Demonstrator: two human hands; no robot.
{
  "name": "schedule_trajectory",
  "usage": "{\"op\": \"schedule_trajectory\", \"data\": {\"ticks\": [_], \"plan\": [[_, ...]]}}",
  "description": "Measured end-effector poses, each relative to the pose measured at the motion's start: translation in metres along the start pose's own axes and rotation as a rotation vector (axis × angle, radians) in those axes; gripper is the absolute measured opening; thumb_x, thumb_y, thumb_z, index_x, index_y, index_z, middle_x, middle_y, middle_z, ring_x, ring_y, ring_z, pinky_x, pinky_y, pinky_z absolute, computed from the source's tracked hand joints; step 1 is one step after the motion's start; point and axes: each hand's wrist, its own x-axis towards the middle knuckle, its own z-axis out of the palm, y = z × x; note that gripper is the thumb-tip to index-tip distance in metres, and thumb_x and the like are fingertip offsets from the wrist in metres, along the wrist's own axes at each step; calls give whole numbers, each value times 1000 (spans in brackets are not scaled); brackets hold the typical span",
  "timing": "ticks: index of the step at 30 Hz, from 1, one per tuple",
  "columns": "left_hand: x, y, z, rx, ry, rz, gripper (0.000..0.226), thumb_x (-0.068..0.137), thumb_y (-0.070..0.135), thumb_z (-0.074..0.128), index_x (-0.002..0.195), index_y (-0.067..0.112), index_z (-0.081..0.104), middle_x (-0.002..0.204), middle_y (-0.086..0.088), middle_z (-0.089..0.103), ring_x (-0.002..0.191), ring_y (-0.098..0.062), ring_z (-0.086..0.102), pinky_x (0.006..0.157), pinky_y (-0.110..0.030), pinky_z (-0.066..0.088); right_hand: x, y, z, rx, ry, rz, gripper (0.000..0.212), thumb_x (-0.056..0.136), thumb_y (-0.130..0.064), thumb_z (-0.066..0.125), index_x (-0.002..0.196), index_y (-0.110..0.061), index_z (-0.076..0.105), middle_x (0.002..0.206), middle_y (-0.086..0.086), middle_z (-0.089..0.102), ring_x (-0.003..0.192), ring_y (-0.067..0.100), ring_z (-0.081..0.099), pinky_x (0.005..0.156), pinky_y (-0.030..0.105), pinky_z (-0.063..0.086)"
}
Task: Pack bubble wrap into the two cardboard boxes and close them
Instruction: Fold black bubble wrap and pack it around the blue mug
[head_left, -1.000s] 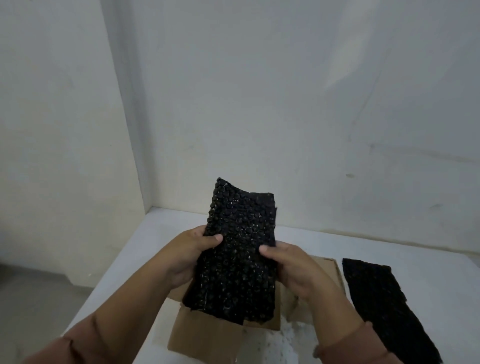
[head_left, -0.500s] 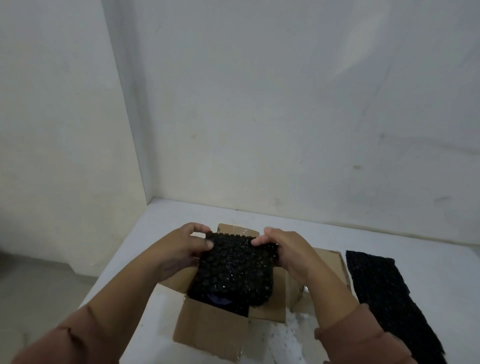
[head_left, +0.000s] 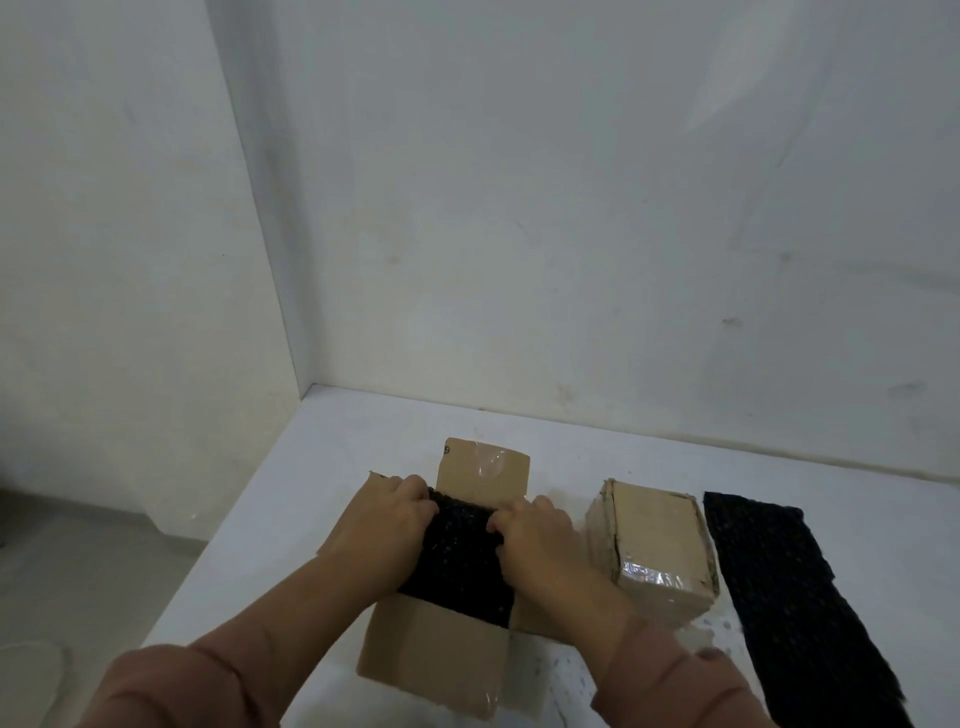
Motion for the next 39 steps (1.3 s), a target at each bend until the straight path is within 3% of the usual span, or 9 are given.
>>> {"op": "schedule_trajectory", "data": {"ticks": [3,6,9,13,21,25,29,34,39], "plan": [[-8,7,-12,43,-92,42,40,63,29,47,94,26,73,107,5,64,92,-18,61,89,-29,41,-8,-5,-2,-124,72,-61,26,86,-13,48,110,-16,58,122,6,48,109,28,40,88,38,33],[-10,6,-18,72,-188,80,63,74,34,42,134,20,49,144,-2,38,134,-23,33,113,-36,19,-12,-15,-7,-157,24,-117,28,88,-22,47,113,-12,56,125,8,46,115,27,39,94,39,28],[-9,9,-24,201,-262,98,63,81,36,50,141,21,38,149,-3,29,140,-24,19,117,-41,10,-12,-20,-6,-291,-194,-113,58,85,-42,52,133,-11,42,136,14,40,124,31,36,106,46,21],[-5,18,-25,206,-368,46,62,85,34,54,142,20,35,148,-4,29,144,-27,12,116,-52,4,-9,-17,-3,-398,-188,-124,67,88,-32,53,143,-6,25,144,17,32,134,34,28,114,55,4],[-3,31,-18,221,-419,-20,60,85,33,55,141,22,34,147,-4,33,143,-28,11,112,-60,6,-9,-16,9,-388,-192,-96,61,94,-21,36,147,-1,14,151,19,23,143,32,15,113,58,-10],[-2,35,-26,154,-478,-83,54,86,29,53,138,25,38,147,0,34,145,-27,8,111,-64,0,-13,-1,2,-193,-210,-151,66,91,-25,48,148,-9,17,155,12,17,145,25,10,114,58,-5],[4,58,-50,114,-378,-160,40,88,18,44,126,29,50,140,4,43,143,-23,20,115,-59,4,-32,32,-20,359,47,-117,46,93,-25,51,137,-14,46,149,3,35,136,18,31,110,21,17],[33,134,-59,-497,-105,-139,28,86,5,44,93,29,56,107,7,52,107,-15,49,88,-22,40,-67,112,-38,641,573,85,24,83,-14,53,93,-7,73,94,3,66,93,9,57,83,3,36],[51,251,-45,-993,-233,-83,34,85,3,51,73,34,54,81,10,57,71,-6,52,58,-9,37,-117,231,-29,734,408,621,24,89,-12,54,109,-14,67,112,1,63,102,17,58,87,22,41]]}}
